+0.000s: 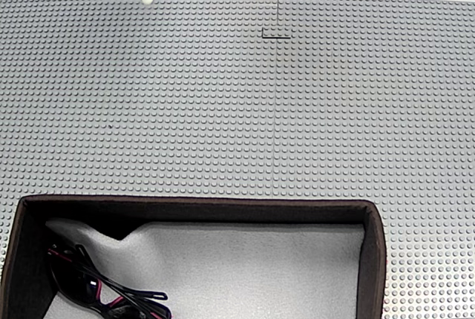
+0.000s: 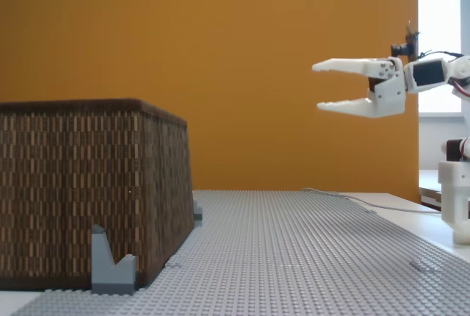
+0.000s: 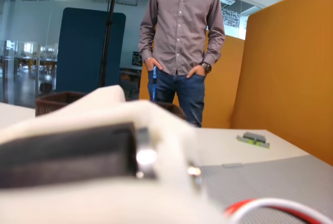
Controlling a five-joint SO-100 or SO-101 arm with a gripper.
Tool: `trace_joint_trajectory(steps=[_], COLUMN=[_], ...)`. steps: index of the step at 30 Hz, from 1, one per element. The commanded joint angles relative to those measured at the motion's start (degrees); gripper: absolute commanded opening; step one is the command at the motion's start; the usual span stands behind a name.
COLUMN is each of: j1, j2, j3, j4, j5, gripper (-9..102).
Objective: Grasp a glasses and put it in the bin.
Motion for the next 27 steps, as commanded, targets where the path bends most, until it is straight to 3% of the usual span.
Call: trace_joint_trajectory(steps=[1, 3, 5, 14, 15, 16, 17, 19, 27], j1=[-0.6, -0.3, 0.1, 0.4, 0.3, 0.1, 0.0, -0.1, 0.1], j2=[2.0, 1.8, 1.9, 3.4, 3.7, 4.4, 4.8, 5.3, 7.5], j3=[0.9, -0.3, -0.6, -1.2, -0.8, -0.2, 0.2, 0.4, 2.6], j4=[0.4, 4.5, 6.8, 7.5, 7.8, 8.1, 8.1, 8.0, 8.6], j5=[-0.6, 0.5, 1.1, -1.1, -2.1, -4.4, -5.5, -8.3, -9.3], gripper=[31, 47, 53, 53, 49, 36, 29, 0, 0])
